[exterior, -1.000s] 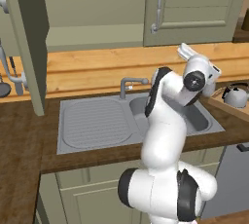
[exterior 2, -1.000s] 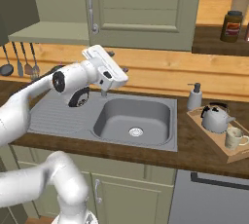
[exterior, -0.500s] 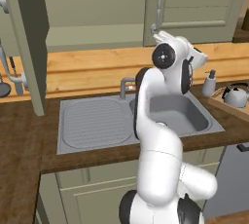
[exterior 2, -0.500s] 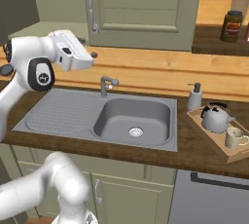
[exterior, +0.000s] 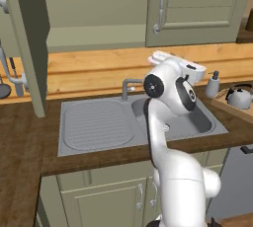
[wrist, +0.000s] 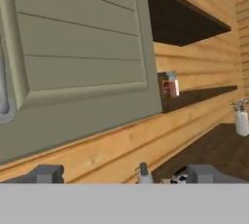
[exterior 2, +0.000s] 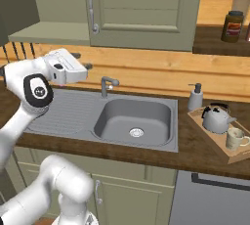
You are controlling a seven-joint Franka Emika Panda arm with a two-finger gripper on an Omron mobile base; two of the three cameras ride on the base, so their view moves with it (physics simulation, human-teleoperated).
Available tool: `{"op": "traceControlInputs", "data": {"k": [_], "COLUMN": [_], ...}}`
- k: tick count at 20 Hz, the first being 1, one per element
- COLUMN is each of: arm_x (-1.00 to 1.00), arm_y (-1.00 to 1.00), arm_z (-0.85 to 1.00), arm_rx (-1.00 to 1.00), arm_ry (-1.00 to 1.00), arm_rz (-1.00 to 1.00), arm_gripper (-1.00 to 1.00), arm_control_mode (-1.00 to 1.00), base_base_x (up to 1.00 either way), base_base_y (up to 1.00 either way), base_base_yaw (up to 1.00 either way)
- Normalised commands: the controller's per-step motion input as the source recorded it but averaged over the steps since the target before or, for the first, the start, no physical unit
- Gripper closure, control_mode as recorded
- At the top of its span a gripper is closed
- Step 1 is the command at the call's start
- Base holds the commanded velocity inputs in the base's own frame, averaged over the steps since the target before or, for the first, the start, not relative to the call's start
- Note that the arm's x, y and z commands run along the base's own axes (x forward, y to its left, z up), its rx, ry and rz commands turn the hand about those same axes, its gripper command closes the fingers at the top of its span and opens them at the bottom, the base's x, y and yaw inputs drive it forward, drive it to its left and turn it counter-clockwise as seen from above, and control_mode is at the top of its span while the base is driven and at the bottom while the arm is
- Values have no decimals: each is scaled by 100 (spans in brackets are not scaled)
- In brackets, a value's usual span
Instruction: Pick the kettle from the counter and place it on the tray. Then pick the mug from the cabinet and place it on the tray. Then close the cabinet doors.
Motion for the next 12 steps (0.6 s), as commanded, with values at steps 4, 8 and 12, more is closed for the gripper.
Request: {"op": "traceControlInputs", "data": {"k": [4, 8, 12], "arm_x": [-24, -25, -35], "arm_y": [10, 12, 26], "arm_z": [-15, -24, -4], "arm_rx": [-12, -14, -20], "arm_ry": [-1, 0, -19], "arm_rz": [-12, -11, -7], "arm_gripper": [-100, -100, -100], "arm_control_mode": [-100, -100, -100], "base_base_x": [0, 0, 0], "base_base_y": [0, 0, 0], "base_base_yaw": [0, 0, 0]}}
